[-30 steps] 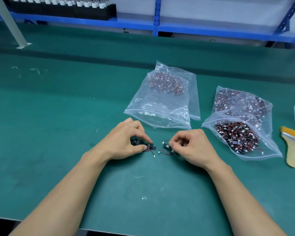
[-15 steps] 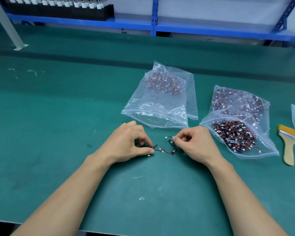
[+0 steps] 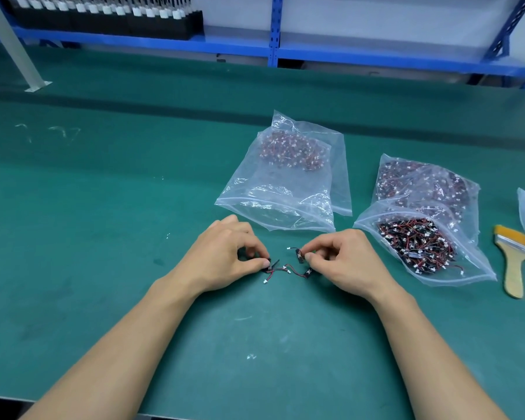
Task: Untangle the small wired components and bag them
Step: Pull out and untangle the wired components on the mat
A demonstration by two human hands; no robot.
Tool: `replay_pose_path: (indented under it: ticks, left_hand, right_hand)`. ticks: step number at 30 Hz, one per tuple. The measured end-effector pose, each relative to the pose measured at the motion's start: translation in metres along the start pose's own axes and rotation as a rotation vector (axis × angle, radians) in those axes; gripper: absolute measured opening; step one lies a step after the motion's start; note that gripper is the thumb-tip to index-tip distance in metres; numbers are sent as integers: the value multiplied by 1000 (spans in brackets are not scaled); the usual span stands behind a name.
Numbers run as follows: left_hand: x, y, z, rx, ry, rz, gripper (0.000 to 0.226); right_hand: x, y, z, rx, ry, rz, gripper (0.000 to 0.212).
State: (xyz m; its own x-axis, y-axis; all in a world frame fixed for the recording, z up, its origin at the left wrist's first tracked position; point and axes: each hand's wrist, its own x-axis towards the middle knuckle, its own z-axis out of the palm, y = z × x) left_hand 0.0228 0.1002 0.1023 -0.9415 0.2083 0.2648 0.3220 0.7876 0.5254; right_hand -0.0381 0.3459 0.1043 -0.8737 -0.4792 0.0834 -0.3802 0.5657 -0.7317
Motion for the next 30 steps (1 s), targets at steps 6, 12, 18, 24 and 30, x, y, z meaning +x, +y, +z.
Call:
replay_pose_path:
  ticks: [6,12,18,24,30]
  left_hand:
    - [1,0,0,-10,-27,-9,3]
    - [0,-2,2,-17,-41,17,10]
    - [0,-2,4,31,-11,-18,9]
    - [-1,-5,-2,8,-12,-72,7]
    - [-2,-8,-5,-1,-29,-82,10]
  right_hand:
    - [1,5,-4,-22,-80,-25,14]
    - [1,5,-6,-48,-113,-57,9]
    - [0,8,-9,-13,-138,-48,14]
    - [-1,10,-18,4,-144,-44,14]
    - [-3,11,-21,45,-141,-29,14]
